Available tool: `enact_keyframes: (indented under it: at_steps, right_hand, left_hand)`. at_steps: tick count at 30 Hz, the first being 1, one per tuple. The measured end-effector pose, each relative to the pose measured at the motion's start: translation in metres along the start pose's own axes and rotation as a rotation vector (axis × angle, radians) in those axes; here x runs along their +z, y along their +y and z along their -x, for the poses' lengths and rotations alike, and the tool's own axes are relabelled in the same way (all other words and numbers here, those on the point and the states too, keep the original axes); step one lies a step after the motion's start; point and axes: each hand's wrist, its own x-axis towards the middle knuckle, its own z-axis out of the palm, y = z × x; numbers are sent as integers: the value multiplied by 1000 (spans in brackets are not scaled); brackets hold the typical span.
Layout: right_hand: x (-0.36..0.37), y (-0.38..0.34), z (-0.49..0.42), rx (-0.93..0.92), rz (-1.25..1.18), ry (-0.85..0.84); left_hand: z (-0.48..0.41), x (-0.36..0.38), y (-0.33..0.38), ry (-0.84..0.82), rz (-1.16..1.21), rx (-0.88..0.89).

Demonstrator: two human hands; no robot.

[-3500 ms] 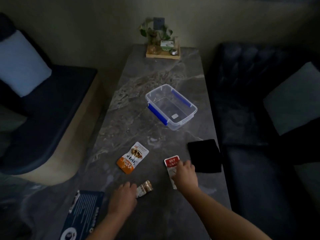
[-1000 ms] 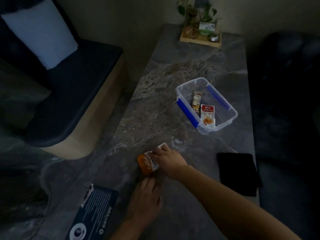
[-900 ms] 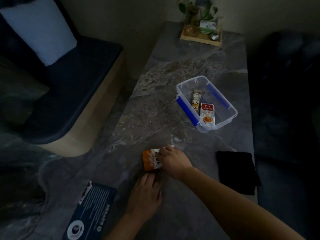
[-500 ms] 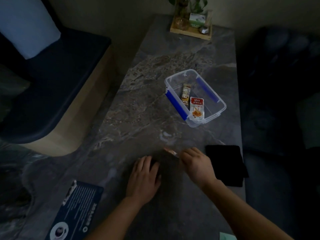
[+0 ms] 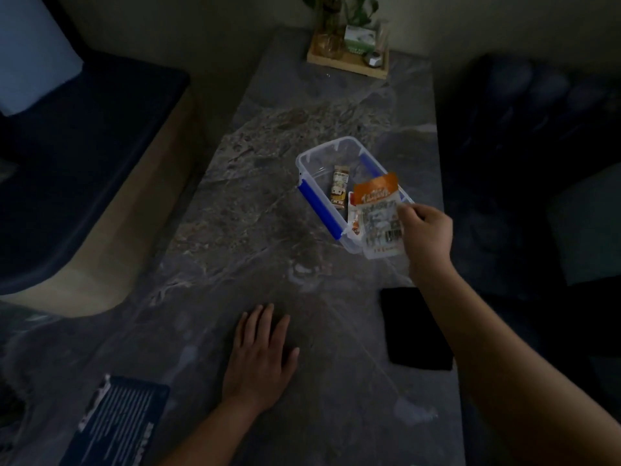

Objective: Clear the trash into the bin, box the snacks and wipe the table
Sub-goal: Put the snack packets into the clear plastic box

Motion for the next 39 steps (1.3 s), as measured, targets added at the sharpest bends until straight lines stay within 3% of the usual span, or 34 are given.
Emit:
enact_keyframes:
  at_steps: [11, 14, 20, 24, 27, 30, 33, 39]
  right_hand:
    - [45, -3, -83, 106, -17, -67]
    - [42, 7, -79, 16, 152, -52]
    - [7, 37, -36, -90, 139, -53]
    - [-28, 77, -3, -80, 392, -73]
    - [-49, 107, 19, -112, 794, -138]
    - [-52, 128, 35, 4, 1094, -255]
    - [-45, 141, 40, 21, 1203, -278]
    - [-53, 156, 24, -154, 1206, -178]
  left_hand:
    - [0, 4, -1, 25, 12, -9]
    - [0, 4, -2, 40, 5, 0]
    - [-1, 5, -2, 55, 5, 6]
    - [-1, 5, -2, 63, 22, 5]
    - [-1, 4, -2, 52, 18, -2]
    - [-1, 3, 0, 58, 22, -7]
    - [-1, 3, 0, 70, 18, -4]
    - [-1, 2, 1, 51, 10, -20]
